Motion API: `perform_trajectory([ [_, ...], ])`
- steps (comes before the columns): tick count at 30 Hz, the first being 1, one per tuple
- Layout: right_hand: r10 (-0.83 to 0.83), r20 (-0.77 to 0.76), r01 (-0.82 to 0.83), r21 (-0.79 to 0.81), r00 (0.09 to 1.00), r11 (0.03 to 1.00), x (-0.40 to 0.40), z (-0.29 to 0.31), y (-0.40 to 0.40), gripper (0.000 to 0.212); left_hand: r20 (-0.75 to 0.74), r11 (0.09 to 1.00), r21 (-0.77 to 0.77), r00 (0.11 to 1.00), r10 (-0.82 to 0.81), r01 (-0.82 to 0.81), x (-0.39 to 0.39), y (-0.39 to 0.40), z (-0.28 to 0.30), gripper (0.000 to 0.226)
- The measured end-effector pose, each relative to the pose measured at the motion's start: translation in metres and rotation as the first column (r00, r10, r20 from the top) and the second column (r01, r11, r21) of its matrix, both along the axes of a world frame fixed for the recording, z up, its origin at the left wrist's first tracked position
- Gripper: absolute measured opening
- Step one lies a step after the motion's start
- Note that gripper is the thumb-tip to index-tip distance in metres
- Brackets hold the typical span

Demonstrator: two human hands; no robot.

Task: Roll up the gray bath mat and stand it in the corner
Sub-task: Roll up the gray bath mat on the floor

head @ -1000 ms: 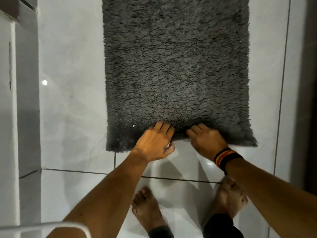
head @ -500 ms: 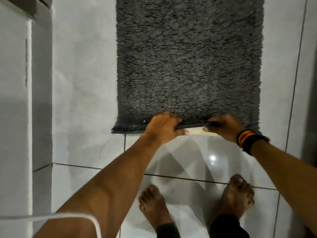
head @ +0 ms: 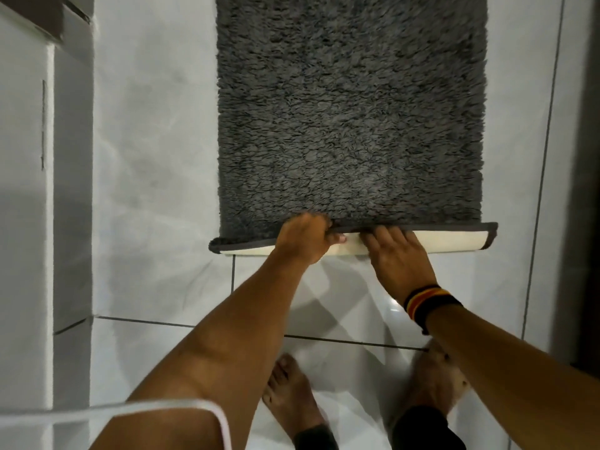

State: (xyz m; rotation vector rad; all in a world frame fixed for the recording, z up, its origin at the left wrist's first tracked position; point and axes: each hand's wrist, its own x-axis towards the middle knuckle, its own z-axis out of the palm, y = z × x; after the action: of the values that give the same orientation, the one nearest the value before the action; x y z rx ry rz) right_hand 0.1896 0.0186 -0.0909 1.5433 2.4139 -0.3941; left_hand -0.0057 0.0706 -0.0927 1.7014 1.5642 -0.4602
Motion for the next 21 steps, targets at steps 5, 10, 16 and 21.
perform_trajectory([
  [5, -0.005, -0.008, 0.004, -0.122, 1.0, 0.993, 0.002, 0.004, 0.031, 0.035, -0.155, 0.836, 0.459, 0.953, -0.26, 0.302, -0.012, -0.042, 0.014, 0.071],
  [10, 0.029, 0.038, -0.018, -0.243, 0.999, 0.97, -0.004, 0.012, 0.057, 0.036, -0.197, 0.874, 0.396, 0.955, -0.221, 0.283, -0.026, -0.036, 0.016, 0.064],
  [16, -0.15, -0.044, 0.131, -0.297, 0.988, 0.946, -0.004, 0.019, 0.101, 0.039, -0.018, 0.978, 0.159, 0.991, -0.131, 0.133, -0.037, 0.036, 0.014, 0.041],
  [21, -0.142, -0.098, 0.137, -0.058, 0.985, 0.989, -0.013, 0.024, 0.059, 0.057, 0.019, 0.999, 0.02, 0.999, 0.047, -0.048, -0.041, 0.082, 0.021, 0.039],
])
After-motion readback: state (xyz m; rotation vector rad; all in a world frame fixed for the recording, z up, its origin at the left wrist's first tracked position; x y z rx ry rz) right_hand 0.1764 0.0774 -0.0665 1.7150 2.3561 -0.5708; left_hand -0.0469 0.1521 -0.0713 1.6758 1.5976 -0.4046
